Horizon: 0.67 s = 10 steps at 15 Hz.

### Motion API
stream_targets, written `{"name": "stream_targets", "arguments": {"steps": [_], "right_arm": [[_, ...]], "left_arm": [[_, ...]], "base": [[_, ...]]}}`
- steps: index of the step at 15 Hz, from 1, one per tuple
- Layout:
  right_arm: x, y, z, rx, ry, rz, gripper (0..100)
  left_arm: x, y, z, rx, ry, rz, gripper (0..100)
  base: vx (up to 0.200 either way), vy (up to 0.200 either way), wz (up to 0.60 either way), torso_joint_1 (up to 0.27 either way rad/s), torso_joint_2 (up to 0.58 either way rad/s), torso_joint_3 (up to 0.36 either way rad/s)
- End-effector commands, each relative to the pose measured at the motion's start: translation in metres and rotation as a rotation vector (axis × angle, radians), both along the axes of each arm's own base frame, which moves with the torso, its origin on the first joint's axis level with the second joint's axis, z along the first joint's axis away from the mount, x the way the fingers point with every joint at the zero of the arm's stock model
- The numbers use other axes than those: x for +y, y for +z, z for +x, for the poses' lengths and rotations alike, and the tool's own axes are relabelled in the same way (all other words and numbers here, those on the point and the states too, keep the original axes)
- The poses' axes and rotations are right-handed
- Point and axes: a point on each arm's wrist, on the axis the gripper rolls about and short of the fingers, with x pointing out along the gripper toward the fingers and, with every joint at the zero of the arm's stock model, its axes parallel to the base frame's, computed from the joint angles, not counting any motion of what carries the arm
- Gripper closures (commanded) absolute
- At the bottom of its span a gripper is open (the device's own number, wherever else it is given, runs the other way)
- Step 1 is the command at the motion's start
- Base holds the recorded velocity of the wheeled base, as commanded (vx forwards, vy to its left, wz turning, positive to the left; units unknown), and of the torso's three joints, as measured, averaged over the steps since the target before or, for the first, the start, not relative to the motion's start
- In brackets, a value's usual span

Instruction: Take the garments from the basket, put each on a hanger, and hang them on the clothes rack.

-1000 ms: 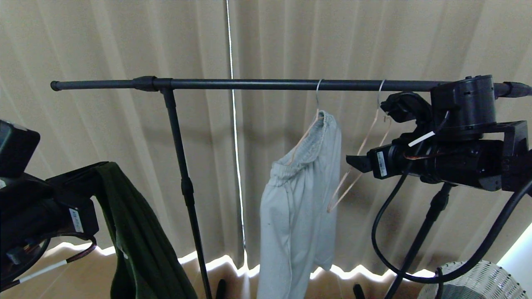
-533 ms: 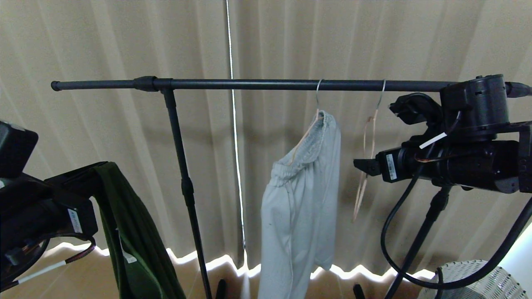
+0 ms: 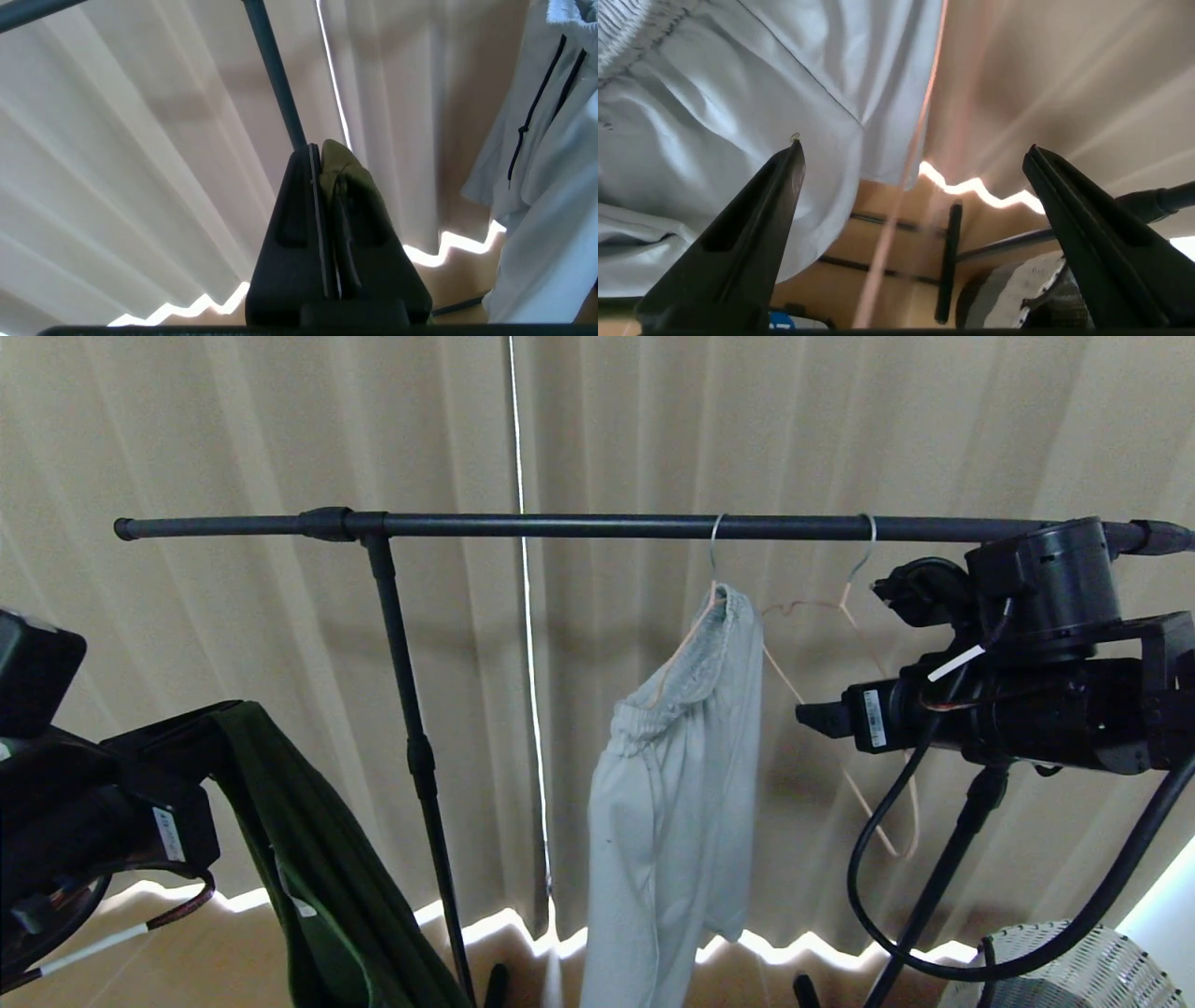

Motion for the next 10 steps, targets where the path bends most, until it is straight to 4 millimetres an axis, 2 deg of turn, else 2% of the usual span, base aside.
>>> {"name": "stream_targets", "arguments": {"steps": [1, 3, 4, 10], "right_arm": [[0.0006, -0.002, 0.0009, 0.006, 0.0, -0.003, 0], [0.0005, -0.0029, 0.0007, 0.009, -0.001, -0.005, 0], [0.0003, -0.0034, 0.0005, 0.01, -0.005, -0.011, 100], [-0.0074, -0.0022, 0.003, 0.009, -0.047, -0.026, 100]], "left_arm": [[-0.0002, -0.0004, 0.0004, 0.002, 0.001, 0.001, 100], [-0.0002, -0.0004, 0.0004, 0.002, 0.001, 0.002, 100], [-0.0002, -0.0004, 0.0004, 0.002, 0.001, 0.002, 100], [0.0004, -0.0042, -0.0009, 0.012, -0.001, 0.005, 100]], "base": [[0.0, 0.0, 0.0, 0.0, 0.0, 0.0], [0.0, 0.0, 0.0, 0.0, 0.0, 0.0], [0.0, 0.0, 0.0, 0.0, 0.0, 0.0], [0.0, 0.0, 0.0, 0.0, 0.0, 0.0]]}}
